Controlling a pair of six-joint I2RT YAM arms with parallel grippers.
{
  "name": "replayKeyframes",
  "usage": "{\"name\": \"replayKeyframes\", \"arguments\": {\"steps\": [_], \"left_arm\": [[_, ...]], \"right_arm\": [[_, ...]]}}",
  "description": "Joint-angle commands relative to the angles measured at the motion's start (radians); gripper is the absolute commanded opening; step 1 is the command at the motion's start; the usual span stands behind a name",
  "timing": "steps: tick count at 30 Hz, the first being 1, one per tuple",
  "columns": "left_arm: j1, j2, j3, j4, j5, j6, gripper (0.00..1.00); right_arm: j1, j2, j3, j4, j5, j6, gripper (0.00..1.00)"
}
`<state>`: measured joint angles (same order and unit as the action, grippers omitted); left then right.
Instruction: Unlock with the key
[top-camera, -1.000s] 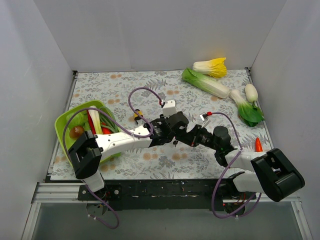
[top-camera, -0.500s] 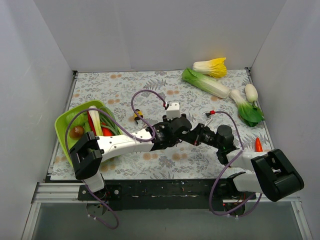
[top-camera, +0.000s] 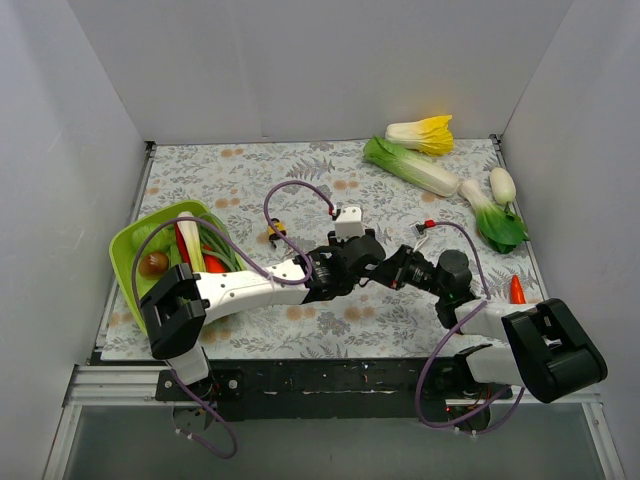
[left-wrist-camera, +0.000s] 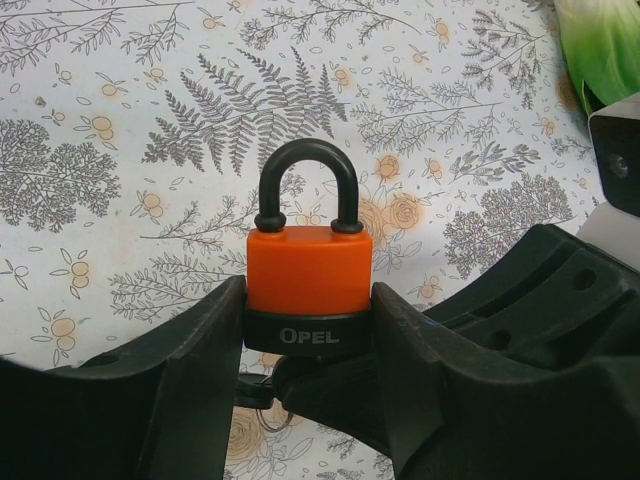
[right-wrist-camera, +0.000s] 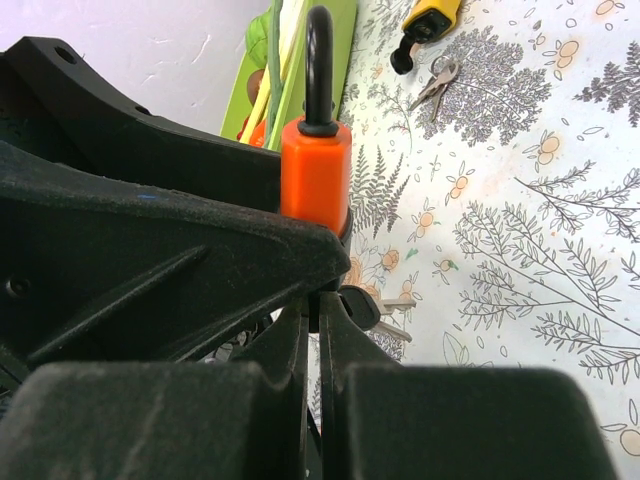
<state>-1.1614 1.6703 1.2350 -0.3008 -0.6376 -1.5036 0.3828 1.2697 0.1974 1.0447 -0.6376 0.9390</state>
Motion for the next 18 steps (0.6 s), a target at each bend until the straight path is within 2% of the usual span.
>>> {"name": "replayKeyframes", "arguments": {"steps": [1, 18], "left_arm": [[-0.044, 0.003, 0.017, -0.057, 0.084, -0.027, 0.0], [-0.072, 0.037, -0.008, -0.047, 0.122, -0.063, 0.0]], "right_arm": [[-0.038, -0.009, -0.001, 0.19, 0.167, -0.008, 0.01], [-0.045, -0.242, -0.041, 0.081, 0.332, -0.151, 0.01]]}}
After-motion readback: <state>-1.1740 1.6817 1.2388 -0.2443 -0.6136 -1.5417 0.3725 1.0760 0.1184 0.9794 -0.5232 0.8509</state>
